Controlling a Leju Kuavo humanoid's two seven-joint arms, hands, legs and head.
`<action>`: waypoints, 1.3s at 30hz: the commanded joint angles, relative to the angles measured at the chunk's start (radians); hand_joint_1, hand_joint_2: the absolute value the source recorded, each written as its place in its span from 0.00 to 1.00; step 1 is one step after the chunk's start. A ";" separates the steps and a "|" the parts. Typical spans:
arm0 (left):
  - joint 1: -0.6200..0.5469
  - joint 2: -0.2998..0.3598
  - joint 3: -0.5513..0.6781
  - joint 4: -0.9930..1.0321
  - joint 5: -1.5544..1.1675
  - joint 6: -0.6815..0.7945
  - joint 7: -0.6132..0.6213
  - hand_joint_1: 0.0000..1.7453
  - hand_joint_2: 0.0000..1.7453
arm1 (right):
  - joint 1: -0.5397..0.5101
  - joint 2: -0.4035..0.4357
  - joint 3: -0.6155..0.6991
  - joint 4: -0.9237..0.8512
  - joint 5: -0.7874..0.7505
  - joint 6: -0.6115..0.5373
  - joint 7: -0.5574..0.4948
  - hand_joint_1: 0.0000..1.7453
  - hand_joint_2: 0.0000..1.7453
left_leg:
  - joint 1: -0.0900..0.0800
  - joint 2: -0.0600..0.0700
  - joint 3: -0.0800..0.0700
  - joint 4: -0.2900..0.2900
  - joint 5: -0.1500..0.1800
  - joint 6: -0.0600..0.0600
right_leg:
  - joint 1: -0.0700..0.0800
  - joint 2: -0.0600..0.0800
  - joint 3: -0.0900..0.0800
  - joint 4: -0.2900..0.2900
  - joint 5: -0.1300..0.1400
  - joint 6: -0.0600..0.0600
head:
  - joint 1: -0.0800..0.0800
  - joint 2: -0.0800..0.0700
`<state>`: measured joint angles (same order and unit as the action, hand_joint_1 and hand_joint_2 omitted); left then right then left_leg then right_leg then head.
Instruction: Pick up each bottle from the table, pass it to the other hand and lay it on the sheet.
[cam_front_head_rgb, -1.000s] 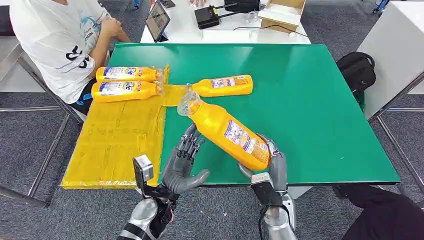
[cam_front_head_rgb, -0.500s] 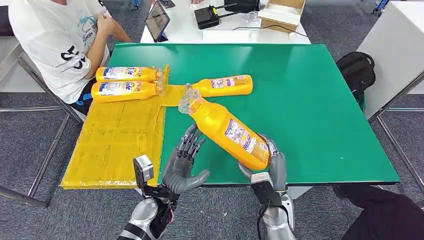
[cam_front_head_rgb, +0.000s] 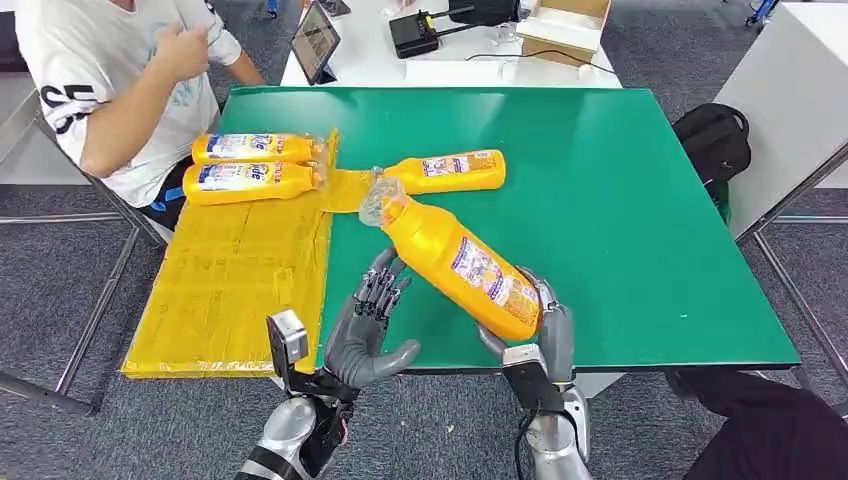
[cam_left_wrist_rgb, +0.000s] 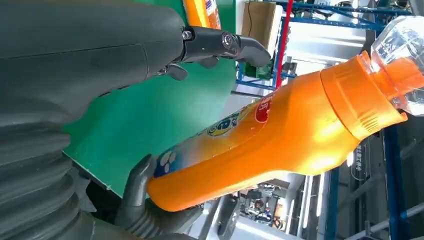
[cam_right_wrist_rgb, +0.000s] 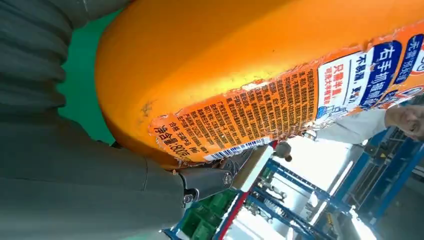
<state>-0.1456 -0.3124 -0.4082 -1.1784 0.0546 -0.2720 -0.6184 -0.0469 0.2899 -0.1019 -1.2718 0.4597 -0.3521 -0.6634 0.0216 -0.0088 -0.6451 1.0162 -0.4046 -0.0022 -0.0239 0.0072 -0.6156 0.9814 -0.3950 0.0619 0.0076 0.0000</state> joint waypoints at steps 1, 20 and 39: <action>-0.013 -0.017 -0.019 0.081 0.001 0.022 0.017 0.00 1.00 | -0.034 0.019 0.055 0.111 0.053 -0.030 -0.014 1.00 1.00 | 0.000 0.003 0.008 -0.001 -0.004 0.002 | 0.001 0.001 0.008 -0.002 -0.002 -0.004 | 0.000 0.000; -0.064 -0.037 0.112 0.125 0.128 0.227 -0.001 0.00 1.00 | -0.114 0.050 0.178 0.491 0.072 -0.073 -0.007 1.00 1.00 | 0.000 0.001 0.003 -0.001 -0.001 0.001 | 0.001 -0.001 0.002 -0.001 -0.001 -0.002 | 0.000 0.000; -0.049 -0.034 0.049 0.105 -0.039 0.260 -0.033 0.50 1.00 | -0.132 0.054 0.180 0.502 0.055 -0.059 -0.015 1.00 1.00 | 0.000 0.000 0.004 0.000 -0.002 0.001 | 0.001 -0.002 0.004 0.000 -0.002 -0.003 | 0.000 0.000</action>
<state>-0.1644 -0.3189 -0.3132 -1.1177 0.1162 -0.0371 -0.6332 -0.1404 0.3529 0.0713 -0.8125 0.5249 -0.4227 -0.6603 0.0219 -0.0079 -0.6450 1.0160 -0.4043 -0.0026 -0.0238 0.0074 -0.6162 0.9816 -0.3952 0.0615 0.0080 0.0000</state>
